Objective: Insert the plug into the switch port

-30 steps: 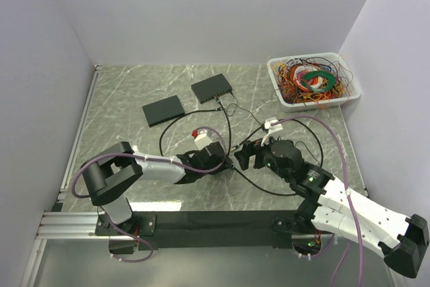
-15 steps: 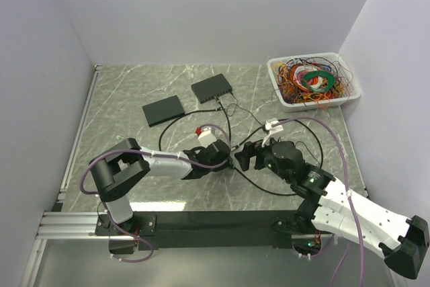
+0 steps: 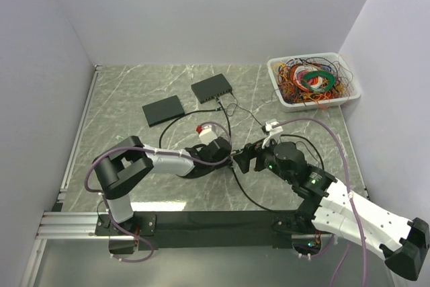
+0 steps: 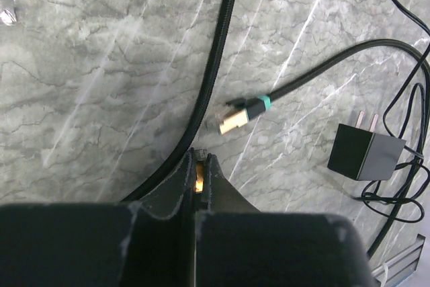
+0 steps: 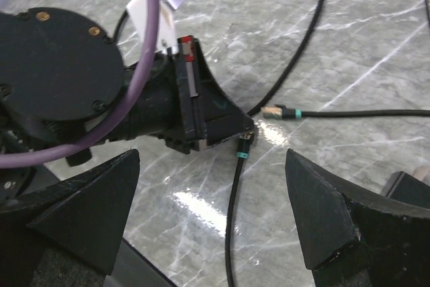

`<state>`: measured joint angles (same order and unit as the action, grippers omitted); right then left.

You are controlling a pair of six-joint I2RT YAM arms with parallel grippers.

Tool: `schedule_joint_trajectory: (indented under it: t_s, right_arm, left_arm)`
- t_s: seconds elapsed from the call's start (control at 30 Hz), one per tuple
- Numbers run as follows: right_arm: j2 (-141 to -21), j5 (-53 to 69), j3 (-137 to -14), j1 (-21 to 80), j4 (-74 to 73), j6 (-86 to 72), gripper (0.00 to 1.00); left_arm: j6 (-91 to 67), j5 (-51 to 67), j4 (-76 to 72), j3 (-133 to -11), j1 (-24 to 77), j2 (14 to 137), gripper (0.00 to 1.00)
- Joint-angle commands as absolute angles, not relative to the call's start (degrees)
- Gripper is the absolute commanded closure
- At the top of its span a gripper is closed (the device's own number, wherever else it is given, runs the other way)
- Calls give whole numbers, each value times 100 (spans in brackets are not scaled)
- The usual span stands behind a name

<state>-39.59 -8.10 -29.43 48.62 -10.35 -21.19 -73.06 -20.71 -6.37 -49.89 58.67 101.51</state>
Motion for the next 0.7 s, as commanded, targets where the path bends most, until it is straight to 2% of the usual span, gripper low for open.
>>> schedule_joint_trajectory:
  t_s: [0.0, 0.17, 0.33, 0.57, 0.67]
  right_arm:
    - [-3744, -450, -2830, 4887, -879, -2197, 5]
    - [-3700, -193, -2663, 4896, -651, -2452, 5]
    - [-3928, -45, -2435, 4896, -169, -2759, 10]
    - [-4639, 88, -2215, 4896, 685, -3050, 25]
    - [-4850, 123, -2101, 4887, 1115, -3155, 38]
  left_arm:
    - [-7110, -2276, -430, -4887, 5827, 9959, 100]
    - [-6996, -2408, -694, -4422, 5801, 9152, 100]
    - [-6917, -2443, -975, -4035, 5801, 8474, 100]
    - [-6996, -2399, -1424, -3498, 5801, 7806, 100]
    - [-6987, -2382, -1511, -3384, 5801, 7560, 100]
